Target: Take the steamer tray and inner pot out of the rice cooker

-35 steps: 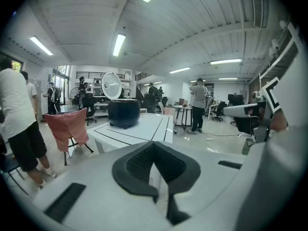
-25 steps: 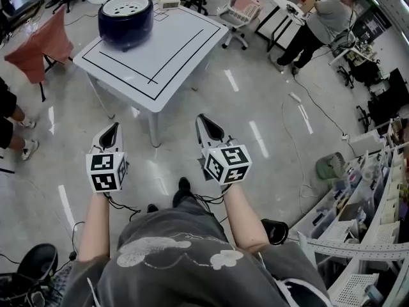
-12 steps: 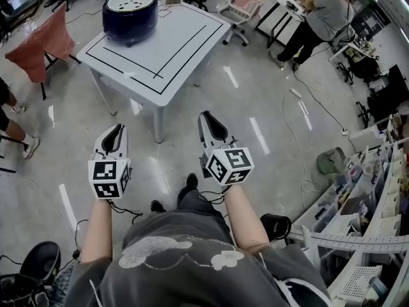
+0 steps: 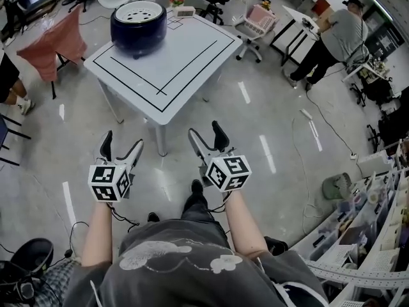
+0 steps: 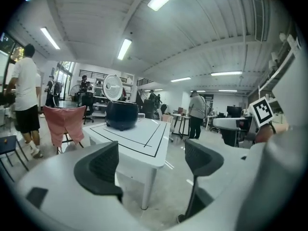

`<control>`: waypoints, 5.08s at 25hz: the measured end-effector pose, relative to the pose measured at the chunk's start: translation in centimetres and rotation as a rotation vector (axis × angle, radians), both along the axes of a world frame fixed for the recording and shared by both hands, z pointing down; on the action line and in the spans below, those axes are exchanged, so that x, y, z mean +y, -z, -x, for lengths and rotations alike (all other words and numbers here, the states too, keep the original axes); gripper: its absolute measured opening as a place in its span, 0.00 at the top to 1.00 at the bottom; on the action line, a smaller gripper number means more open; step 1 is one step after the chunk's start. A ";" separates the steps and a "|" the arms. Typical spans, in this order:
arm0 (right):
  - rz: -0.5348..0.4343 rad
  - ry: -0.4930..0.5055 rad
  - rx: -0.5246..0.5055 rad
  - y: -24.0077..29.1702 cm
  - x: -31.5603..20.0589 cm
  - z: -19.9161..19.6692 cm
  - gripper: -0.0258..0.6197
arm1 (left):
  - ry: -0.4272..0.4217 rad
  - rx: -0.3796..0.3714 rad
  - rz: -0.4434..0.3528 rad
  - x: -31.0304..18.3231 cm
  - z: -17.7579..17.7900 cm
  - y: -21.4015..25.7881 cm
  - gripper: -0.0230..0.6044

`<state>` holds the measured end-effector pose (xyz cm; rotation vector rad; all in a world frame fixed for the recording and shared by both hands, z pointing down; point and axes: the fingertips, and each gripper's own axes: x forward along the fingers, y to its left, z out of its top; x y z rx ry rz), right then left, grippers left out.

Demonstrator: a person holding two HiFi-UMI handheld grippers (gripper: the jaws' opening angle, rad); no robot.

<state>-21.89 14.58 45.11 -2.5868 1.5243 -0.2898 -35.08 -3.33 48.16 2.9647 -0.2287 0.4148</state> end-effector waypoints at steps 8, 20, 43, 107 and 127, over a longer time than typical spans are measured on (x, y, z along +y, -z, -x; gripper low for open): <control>-0.016 0.097 -0.032 -0.4 0.7 -11.3 0.45 | 0.134 -0.019 -0.026 1.1 -8.2 0.7 0.28; -0.015 0.296 -0.026 1.2 -0.4 -22.1 0.45 | 0.362 -0.007 -0.020 2.1 -14.7 2.6 0.28; -0.021 0.414 0.015 5.0 -18.7 -37.3 0.45 | 0.495 0.068 -0.006 -14.0 -26.9 6.3 0.28; 0.686 0.804 0.474 3.4 -56.9 -41.9 0.79 | 0.805 0.002 -0.145 -28.6 -31.3 10.4 0.29; 0.223 0.725 0.276 15.7 -53.0 -42.4 0.87 | 0.773 0.022 -0.154 -27.0 -32.7 11.2 0.29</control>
